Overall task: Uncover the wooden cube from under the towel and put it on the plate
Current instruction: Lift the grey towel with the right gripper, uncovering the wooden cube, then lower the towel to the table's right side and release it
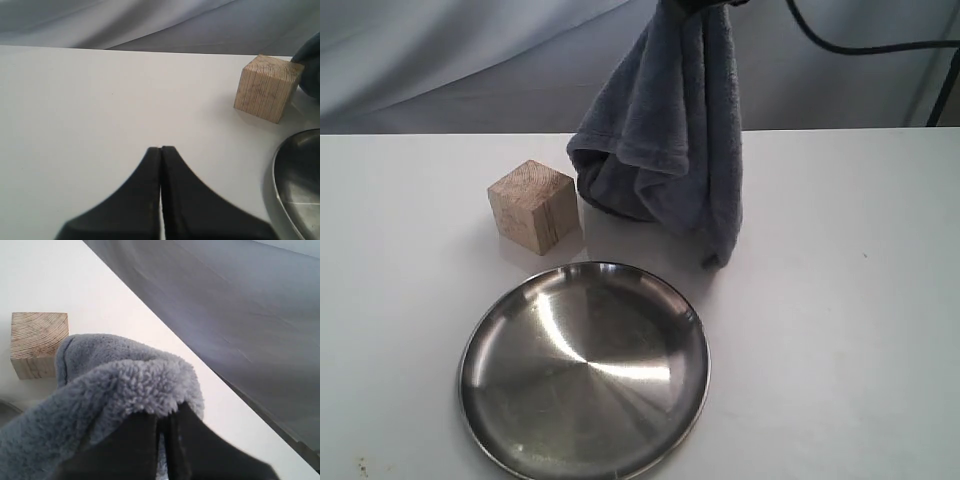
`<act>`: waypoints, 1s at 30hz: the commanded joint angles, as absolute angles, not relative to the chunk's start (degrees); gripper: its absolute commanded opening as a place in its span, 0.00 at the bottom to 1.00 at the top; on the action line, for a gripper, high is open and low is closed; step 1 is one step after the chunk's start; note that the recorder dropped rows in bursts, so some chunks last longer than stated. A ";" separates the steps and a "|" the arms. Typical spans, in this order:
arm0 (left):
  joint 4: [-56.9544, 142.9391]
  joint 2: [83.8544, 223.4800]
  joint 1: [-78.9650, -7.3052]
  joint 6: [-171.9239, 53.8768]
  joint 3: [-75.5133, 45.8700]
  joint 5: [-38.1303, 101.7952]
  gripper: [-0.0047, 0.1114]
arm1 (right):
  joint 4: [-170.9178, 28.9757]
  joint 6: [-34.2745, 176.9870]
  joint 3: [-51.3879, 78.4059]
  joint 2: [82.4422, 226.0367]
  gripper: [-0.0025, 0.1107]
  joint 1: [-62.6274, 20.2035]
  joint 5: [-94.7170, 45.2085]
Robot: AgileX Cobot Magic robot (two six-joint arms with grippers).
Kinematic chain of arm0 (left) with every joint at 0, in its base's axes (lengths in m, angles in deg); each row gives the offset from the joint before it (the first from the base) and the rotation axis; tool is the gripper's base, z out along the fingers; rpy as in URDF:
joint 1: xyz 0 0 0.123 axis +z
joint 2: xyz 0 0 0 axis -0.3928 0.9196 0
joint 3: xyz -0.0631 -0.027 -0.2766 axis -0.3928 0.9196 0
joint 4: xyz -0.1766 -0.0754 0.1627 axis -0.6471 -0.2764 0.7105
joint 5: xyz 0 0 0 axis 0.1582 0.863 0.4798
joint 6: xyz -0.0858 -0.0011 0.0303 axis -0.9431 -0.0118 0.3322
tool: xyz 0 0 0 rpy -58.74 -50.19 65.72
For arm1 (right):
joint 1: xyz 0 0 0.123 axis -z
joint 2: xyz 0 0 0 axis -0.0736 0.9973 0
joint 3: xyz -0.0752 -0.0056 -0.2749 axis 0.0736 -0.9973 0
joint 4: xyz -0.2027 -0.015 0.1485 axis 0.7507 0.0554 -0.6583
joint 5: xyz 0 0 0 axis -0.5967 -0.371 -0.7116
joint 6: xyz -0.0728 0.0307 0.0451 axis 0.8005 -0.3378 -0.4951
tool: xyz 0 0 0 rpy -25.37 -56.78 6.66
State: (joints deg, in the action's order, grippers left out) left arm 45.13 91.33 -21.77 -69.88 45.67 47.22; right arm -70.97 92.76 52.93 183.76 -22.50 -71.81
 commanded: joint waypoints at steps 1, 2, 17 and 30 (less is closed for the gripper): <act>45.27 91.15 -22.01 -70.09 45.87 46.65 0.05 | -73.21 92.50 53.01 180.03 0.02 -20.35 -73.06; 45.27 91.15 -22.01 -70.09 45.87 46.65 0.05 | -73.21 92.50 53.01 179.26 0.02 -20.24 -73.79; 45.27 91.15 -22.01 -70.09 45.87 46.65 0.05 | -61.46 89.16 53.01 172.04 0.02 -19.64 -84.34; 45.27 91.15 -22.01 -70.09 45.87 46.65 0.05 | -53.99 83.41 52.69 171.58 0.02 -19.64 -88.01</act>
